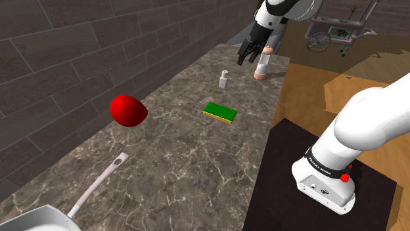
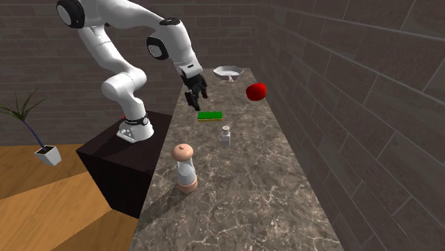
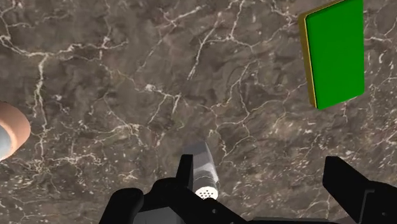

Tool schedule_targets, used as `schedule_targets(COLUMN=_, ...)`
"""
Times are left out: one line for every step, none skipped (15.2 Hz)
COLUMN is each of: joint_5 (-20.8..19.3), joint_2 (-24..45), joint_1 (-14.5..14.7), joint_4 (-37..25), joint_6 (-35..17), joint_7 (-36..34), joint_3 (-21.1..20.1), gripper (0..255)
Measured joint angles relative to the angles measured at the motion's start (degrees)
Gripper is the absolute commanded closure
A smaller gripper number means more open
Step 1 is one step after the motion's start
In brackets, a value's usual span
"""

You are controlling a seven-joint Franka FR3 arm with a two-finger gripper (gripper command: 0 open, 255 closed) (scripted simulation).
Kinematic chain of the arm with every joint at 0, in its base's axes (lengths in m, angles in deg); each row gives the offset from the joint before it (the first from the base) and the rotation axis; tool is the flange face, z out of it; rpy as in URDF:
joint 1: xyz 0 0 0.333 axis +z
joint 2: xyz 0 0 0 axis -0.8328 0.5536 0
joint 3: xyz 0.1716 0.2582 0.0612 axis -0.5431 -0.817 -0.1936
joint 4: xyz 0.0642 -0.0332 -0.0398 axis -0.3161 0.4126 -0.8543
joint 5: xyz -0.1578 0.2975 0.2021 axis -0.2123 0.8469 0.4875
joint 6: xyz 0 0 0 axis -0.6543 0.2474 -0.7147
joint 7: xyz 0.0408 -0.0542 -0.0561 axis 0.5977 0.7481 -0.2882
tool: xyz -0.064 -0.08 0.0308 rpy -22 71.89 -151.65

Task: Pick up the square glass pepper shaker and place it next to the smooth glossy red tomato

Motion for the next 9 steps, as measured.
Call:
schedule_targets(joint_5=0.6, joint_2=2.0, joint_1=0.3, joint_4=-0.7, joint_6=-1.4, joint_7=1.3, joint_3=0.7, gripper=0)
schedule_targets(joint_5=1.4, joint_2=4.1, joint_1=0.7, joint_4=-1.0, joint_6=-3.3, joint_7=2.6, joint_3=1.3, gripper=0)
schedule_targets(joint_5=2.4, joint_2=6.4, joint_1=1.1, joint_4=-1.4, joint_6=-5.2, joint_7=4.0, joint_3=1.9, gripper=0)
schedule_targets(joint_5=3.5, joint_2=9.1, joint_1=1.6, joint_4=-2.3, joint_6=-6.9, joint_7=5.5, joint_3=2.6, gripper=0)
schedule_targets(joint_5=4.5, joint_2=10.7, joint_1=1.9, joint_4=-2.4, joint_6=-8.4, joint_7=7.3, joint_3=3.3, gripper=0)
schedule_targets(joint_5=5.8, joint_2=13.0, joint_1=2.3, joint_4=-3.4, joint_6=-9.6, joint_7=8.9, joint_3=3.9, gripper=0)
schedule_targets(joint_5=7.3, joint_2=15.6, joint_1=2.7, joint_4=-4.5, joint_6=-11.0, joint_7=10.6, joint_3=4.5, gripper=0)
schedule_targets(joint_5=8.9, joint_2=17.9, joint_1=3.2, joint_4=-5.2, joint_6=-12.6, joint_7=12.3, joint_3=4.8, gripper=0)
schedule_targets(joint_5=10.7, joint_2=20.2, joint_1=3.6, joint_4=-5.9, joint_6=-13.9, joint_7=14.2, joint_3=5.1, gripper=0)
